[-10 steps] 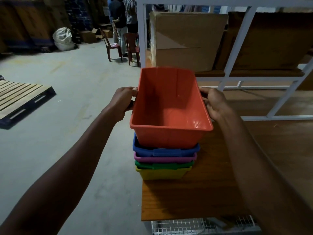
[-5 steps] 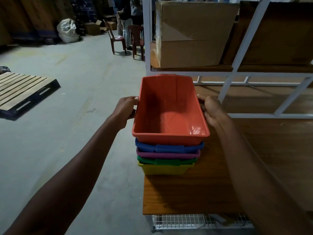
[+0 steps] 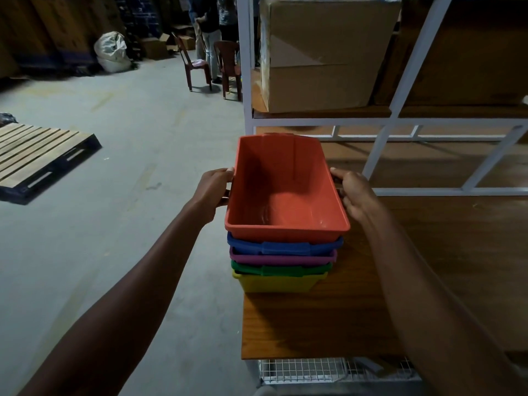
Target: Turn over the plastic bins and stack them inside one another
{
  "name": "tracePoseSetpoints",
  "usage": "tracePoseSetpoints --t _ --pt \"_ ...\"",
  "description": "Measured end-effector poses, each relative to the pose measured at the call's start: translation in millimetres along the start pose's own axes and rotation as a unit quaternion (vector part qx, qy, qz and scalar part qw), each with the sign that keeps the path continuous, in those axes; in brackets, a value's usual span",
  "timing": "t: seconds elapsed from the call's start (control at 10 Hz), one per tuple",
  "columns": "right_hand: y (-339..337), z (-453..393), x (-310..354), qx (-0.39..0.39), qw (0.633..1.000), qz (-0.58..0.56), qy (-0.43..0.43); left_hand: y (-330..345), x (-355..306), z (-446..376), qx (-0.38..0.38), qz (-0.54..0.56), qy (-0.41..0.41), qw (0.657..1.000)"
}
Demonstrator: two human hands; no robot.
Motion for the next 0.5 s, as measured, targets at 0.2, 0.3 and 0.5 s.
tracePoseSetpoints --t 0.2,0.3,0.5 --pt "-4.0 2.1 -0.1 0.007 1.000 0.008 0.008 0.2 -3.2 6.1 -0.012 -0.006 0.011 1.000" --pt "-7.0 5.1 0.1 0.016 1.000 0.026 0.004 -3.6 -7.4 5.8 -0.045 -0.024 0.031 0.998" --pt "-26.1 6.8 10.4 -0.022 0.995 0.080 -0.053 -8.6 -44.7 23.2 -0.171 -0.097 0.181 0.964"
Point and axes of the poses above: each hand's wrist, its own z-axis away from the middle knuckle, its own y-axis out of the palm, x = y × z, the point moved 8 cm from there along -z, towards the middle knuckle, and after that the axes turned 9 degrees about -y, right-handed, at the moved point
